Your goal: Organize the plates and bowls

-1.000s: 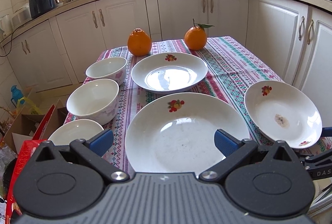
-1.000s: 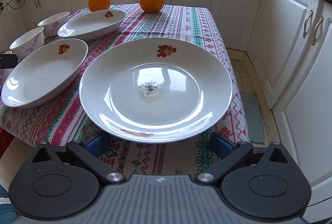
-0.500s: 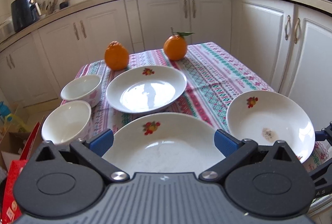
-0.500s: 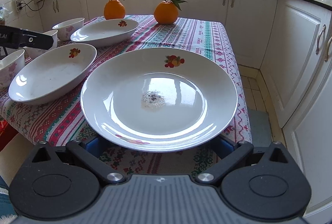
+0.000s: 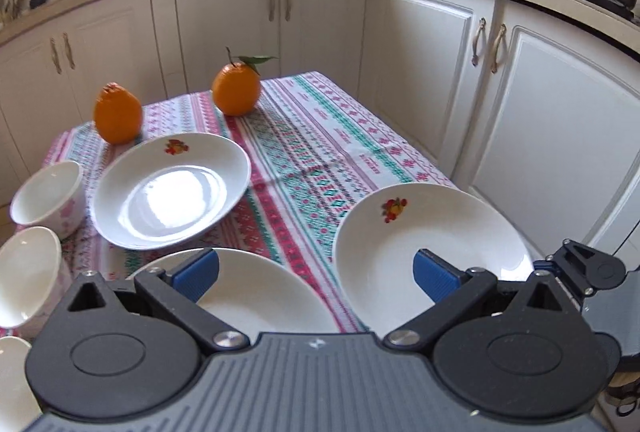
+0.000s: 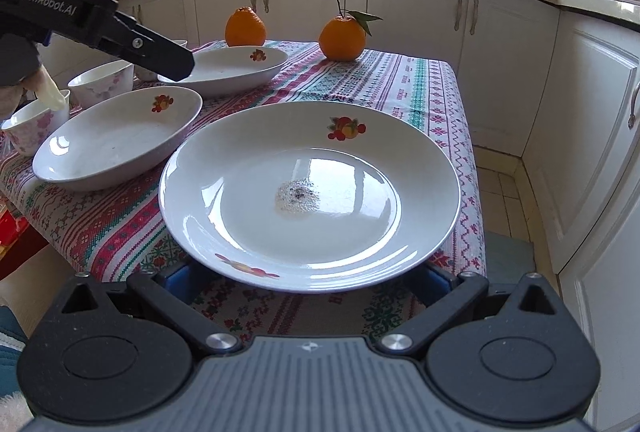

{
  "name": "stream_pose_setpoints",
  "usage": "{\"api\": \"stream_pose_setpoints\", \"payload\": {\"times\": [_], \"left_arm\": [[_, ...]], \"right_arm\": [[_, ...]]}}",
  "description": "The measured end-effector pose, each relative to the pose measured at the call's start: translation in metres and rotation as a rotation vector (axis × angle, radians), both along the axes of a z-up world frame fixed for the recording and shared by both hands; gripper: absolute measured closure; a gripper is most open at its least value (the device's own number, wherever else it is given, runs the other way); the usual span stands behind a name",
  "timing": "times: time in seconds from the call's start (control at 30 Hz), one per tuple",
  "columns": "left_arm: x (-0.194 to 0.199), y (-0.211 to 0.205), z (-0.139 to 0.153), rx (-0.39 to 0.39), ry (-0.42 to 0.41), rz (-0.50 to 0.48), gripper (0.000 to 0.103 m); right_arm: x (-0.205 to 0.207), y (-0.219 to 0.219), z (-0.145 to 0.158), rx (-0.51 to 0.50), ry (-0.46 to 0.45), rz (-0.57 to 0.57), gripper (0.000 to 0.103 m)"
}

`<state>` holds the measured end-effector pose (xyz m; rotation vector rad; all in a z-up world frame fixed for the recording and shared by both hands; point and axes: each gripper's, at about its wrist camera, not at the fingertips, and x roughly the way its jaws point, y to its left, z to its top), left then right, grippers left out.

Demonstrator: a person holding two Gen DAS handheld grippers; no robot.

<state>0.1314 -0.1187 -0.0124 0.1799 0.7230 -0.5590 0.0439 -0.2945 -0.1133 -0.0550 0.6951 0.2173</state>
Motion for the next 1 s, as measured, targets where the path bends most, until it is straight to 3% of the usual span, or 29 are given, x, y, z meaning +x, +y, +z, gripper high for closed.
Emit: {"api": "stream_pose_setpoints", "payload": {"times": [0.3,0.5,0.63,0.77,1.0], "left_arm": [[0.025,-0.025,-0.007,0.031,0.053,-0.081,0.001],[0.039,-0.05,-0.012,0.12,0.073,-0.165,0.001],[0.051,-0.06,-0.017,0.127,0.12,-0.224,0.001],[0.065,-0.067,-0.023,0.128,0.207,-0.266,0.006],[0.079,-0.079,-0.03,0.157,0.249,-0.313,0.024]], "right_arm": [[-0.01,-0.006,-0.003,0.013,-0.042,0.037,0.0],[-0.008,-0.008,-0.003,0.011,-0.036,0.045,0.0],[-0.006,-0.006,-0.002,0.006,-0.024,0.047,0.0],[-0.008,-0.008,-0.002,0.005,-0.025,0.038,0.0],[-0.012,-0.01,-0.001,-0.015,-0.04,0.061,0.002]]}}
